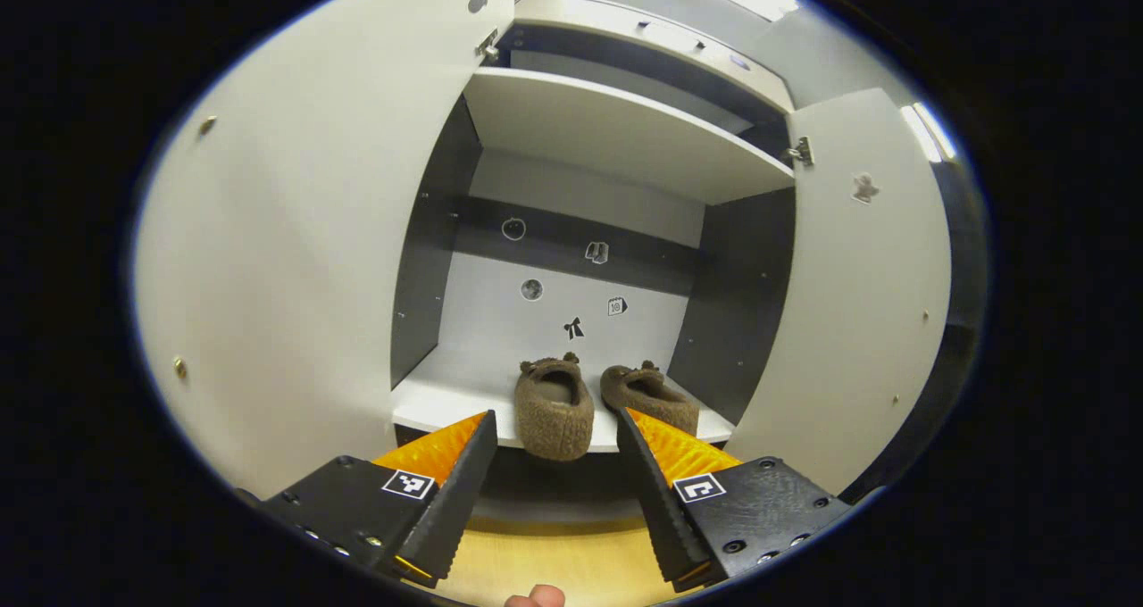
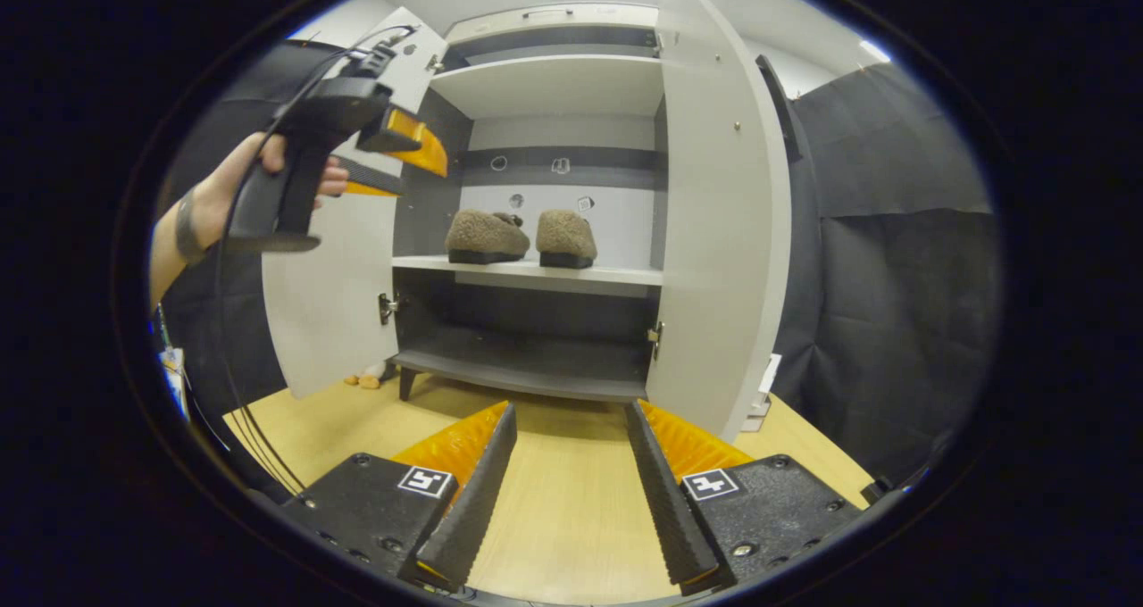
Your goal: Grab one shoe with the right hand and put it into the shoe cabinet, grab the other shoe with the left hand and put it into the shoe cabinet; then close the right door with the right hand and the left door with the left hand.
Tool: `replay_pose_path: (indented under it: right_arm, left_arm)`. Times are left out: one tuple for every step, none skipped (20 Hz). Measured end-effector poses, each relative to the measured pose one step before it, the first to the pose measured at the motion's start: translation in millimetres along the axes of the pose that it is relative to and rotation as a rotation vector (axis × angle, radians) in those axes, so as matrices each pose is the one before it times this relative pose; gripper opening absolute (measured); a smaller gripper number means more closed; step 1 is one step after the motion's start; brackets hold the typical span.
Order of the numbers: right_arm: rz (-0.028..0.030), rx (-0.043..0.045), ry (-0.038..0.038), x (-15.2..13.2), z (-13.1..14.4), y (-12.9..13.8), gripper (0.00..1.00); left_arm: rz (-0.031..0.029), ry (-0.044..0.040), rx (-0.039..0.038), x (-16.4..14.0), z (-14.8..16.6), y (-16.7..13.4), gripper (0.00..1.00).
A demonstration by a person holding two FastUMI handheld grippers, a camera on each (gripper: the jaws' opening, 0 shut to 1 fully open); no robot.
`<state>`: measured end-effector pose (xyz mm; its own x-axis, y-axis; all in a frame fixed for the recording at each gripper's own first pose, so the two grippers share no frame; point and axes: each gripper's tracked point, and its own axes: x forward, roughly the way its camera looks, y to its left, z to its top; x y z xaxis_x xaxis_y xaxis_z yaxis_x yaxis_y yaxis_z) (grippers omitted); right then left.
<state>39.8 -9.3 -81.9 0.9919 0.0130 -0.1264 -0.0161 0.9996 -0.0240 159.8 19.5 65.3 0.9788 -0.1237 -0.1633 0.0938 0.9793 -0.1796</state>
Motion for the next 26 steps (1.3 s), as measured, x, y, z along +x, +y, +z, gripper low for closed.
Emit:
replay_pose_path:
  right_arm:
    - [0.00321,-0.00055,-0.00394,-0.26,2.17,0.83,0.80]
    - [0.00139,0.00039,-0.00131,-0.29,0.98,0.87,0.80]
    - [0.00083,-0.00036,-0.00053,-0.13,0.82,0.71,0.80]
    - [-0.00140,0.00028,-0.00132,-0.36,0.90,0.68,0.80]
    - [0.00077,0.00060,-0.00098,-1.19,0.66,0.98,0.84]
    - [0.00253,0.00171,0.00057,-1.64,0.01,2.06,0.80]
    - [0.00318,0.00150,-0.00035,-0.40,0.68,1.37,0.80]
    - [0.00190,0.00108,-0.00071,-0.39,-0.02,1.05,0.80]
    - [0.00180,0.00049,0.00115,-0.59,0.13,1.31,0.80]
    - [0.00358,0.00181,0.00243,-1.10,-0.95,1.51,0.80]
    - [0.00175,0.00309,0.00113,-1.20,0.10,1.44,0.80]
    - [0.00308,0.00177,0.00153,-0.53,-0.56,1.52,0.80]
    - [0.00073,0.00133,0.00125,-0.33,-0.04,0.88,0.80]
    - [0.00059,0.00163,0.00019,-1.42,-0.39,0.82,0.80]
    - [0.00158,0.00249,-0.00124,-1.11,0.52,0.77,0.80]
    - [0.00082,-0.00033,0.00040,-1.39,-0.45,0.61,0.80]
    - [-0.00072,-0.00403,0.00032,-1.17,0.19,-0.75,0.80]
    - [-0.00444,-0.00143,-0.00065,-1.90,1.14,-1.65,0.80]
    - [-0.00394,0.00582,-0.00627,-2.42,2.48,-1.68,0.80]
    - [-0.00078,0.01073,-0.00560,-0.64,3.81,-0.88,0.80]
    - [-0.00073,0.01196,-0.00223,-1.48,2.72,-0.75,0.80]
    - [-0.00462,0.01429,-0.00712,-0.66,4.74,-2.58,0.80]
    - [-0.00469,0.01524,-0.00880,-1.52,6.46,-2.64,0.80]
    - [-0.00432,0.01474,-0.00903,-2.50,7.07,-3.41,0.80]
    - [-0.00306,0.01704,-0.01410,-3.16,9.71,-4.21,0.80]
    - [0.00464,0.01787,-0.01827,-2.75,10.93,-4.54,0.80]
  left_arm:
    - [0.00673,-0.03512,0.02314,-11.25,-5.95,0.27,0.82]
    - [-0.00135,-0.02601,0.01296,-13.76,-6.48,-3.24,0.82]
    - [0.00859,-0.02112,0.00868,-13.74,-6.55,-0.67,0.82]
    - [0.01233,-0.01380,0.01373,-12.72,-5.45,0.06,0.82]
    - [0.00881,-0.00726,0.00799,-11.21,-6.92,1.21,0.83]
    - [0.00896,0.00731,-0.00229,-10.48,-7.97,-0.05,0.84]
    - [0.00382,0.00222,-0.00660,-10.29,-7.25,-0.80,0.86]
    - [0.00695,-0.00627,-0.00082,-9.62,-5.09,-0.11,0.86]
    - [0.01060,-0.00963,0.01084,-9.45,-3.76,0.94,0.86]
    - [0.01136,-0.01109,0.01972,-8.17,-3.81,1.94,0.86]
    - [0.01084,-0.00712,0.01913,-8.70,-3.79,1.28,0.86]
    - [0.01194,0.00448,0.00637,-7.75,-6.18,0.91,0.86]
    - [0.00407,0.01168,-0.00088,-7.36,-6.53,0.07,0.86]
    - [0.00617,0.00926,0.00074,-6.29,-6.23,1.14,0.87]
    - [0.01316,0.01058,0.00586,-6.39,-5.70,1.35,0.88]
    - [0.02181,0.00690,0.01006,-7.37,-5.98,3.05,0.89]
    - [0.00532,-0.00091,-0.00164,-6.06,-3.39,-0.73,0.89]
    - [-0.00275,0.00148,-0.00671,-5.69,-3.62,-2.46,0.90]
    - [-0.00240,0.00516,-0.00339,-3.36,-3.76,-1.98,0.90]
    - [0.00066,0.01063,-0.00214,-2.85,-4.61,-0.34,0.91]
    - [-0.00213,0.00925,-0.00495,-1.23,-3.11,-1.41,0.91]
    - [-0.00678,0.00764,-0.00642,-0.18,-1.66,-2.01,0.91]
    - [-0.00019,0.00402,-0.00429,1.12,-0.38,-0.20,0.91]
    - [-0.00162,-0.00197,-0.00332,1.14,0.57,0.86,0.91]
    - [-0.00206,-0.00369,-0.00037,0.83,1.86,0.00,0.92]
    - [-0.00187,-0.00150,0.00233,1.41,1.35,-0.89,0.91]
